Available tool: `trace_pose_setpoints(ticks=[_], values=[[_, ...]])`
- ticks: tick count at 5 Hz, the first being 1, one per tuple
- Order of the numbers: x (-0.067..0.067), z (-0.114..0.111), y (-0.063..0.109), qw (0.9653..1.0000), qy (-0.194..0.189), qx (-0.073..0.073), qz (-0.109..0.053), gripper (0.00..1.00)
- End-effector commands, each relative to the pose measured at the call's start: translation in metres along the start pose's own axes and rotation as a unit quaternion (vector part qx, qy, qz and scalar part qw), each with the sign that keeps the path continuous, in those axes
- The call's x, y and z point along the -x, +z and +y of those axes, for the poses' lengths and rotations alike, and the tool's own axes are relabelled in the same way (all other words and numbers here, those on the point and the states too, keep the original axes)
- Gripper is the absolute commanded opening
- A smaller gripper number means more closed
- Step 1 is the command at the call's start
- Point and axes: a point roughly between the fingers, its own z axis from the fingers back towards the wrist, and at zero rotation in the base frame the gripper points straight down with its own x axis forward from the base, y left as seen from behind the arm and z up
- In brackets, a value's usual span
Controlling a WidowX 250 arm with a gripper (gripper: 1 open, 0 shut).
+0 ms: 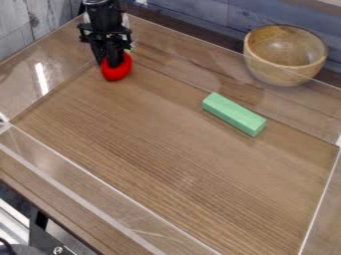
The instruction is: Move the red object to the right side of the table
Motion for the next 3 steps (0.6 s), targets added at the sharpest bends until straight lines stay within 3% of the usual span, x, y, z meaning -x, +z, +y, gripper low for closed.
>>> trace_pose_setpoints(ticks=[1, 3], values=[[0.011, -0.007, 0.010, 0.9998, 0.003, 0.016, 0.012, 0.00], [0.022, -0.026, 0.045, 0.9989, -0.012, 0.041, 0.017, 0.00]])
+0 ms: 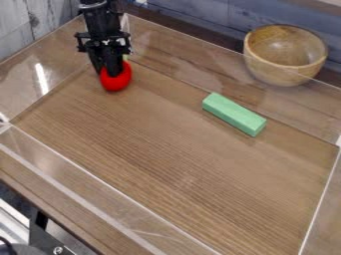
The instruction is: Move the red object to the right side of the table
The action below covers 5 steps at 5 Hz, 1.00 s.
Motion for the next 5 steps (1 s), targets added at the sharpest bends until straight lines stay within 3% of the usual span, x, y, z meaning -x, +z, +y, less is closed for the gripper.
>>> trace_pose_setpoints(ticks=[1, 2, 3, 5], values=[[0.005, -0.017, 0.048, 0.9991, -0.020, -0.008, -0.036, 0.00], [0.013, -0.032, 0.068, 0.9986, -0.039, 0.001, -0.035, 0.00], [0.020, -0.048, 0.077, 0.9975, -0.064, 0.005, -0.029, 0.00], [0.031, -0.076, 0.083, 0.9955, -0.093, 0.015, -0.010, 0.00]])
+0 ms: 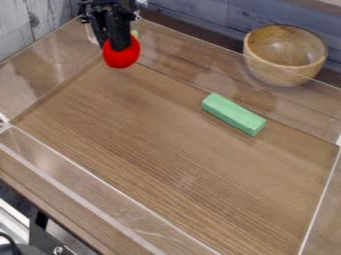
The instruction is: Move the red object to the right side of the table
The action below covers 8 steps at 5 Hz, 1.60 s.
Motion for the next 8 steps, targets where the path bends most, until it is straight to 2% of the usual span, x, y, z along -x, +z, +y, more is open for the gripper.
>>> trace_pose_setpoints(ticks=[1, 3, 5, 6, 7, 8], values=[[0.004, -0.023, 0.023, 0.9995, -0.014, -0.015, -0.026, 0.00], [0.006, -0.056, 0.014, 0.9992, -0.038, -0.012, -0.003, 0.00], [0.012, -0.079, 0.004, 0.9971, -0.071, -0.014, 0.021, 0.00], [0.018, -0.108, -0.005, 0.9953, -0.091, -0.011, 0.031, 0.00], [0.021, -0.148, -0.023, 0.9924, -0.115, -0.011, 0.043, 0.00], [0.024, -0.181, -0.042, 0.9852, -0.160, -0.017, 0.060, 0.00]])
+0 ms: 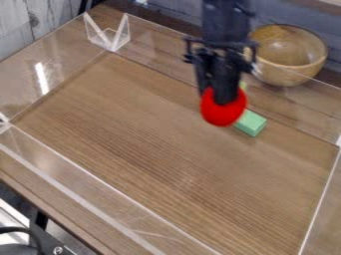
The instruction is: Move the red object to the right side of the table
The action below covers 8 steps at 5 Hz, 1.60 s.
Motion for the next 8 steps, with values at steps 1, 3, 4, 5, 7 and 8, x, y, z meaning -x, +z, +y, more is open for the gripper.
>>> trace_pose_setpoints(ticks=[1, 3, 4, 5, 7, 8], values=[[-0.001, -0.028, -0.001, 0.9989, -0.036, -0.019, -0.024, 0.00], [0.001, -0.032, -0.024, 0.9987, -0.043, -0.020, -0.019, 0.00], [0.004, -0.032, -0.032, 0.9989, -0.039, -0.019, -0.019, 0.00], [0.004, -0.031, -0.037, 0.9989, -0.039, -0.018, -0.021, 0.00], [0.006, -0.031, -0.044, 0.9986, -0.042, -0.019, -0.027, 0.00], [0.007, -0.032, -0.048, 0.9985, -0.042, -0.019, -0.030, 0.00]])
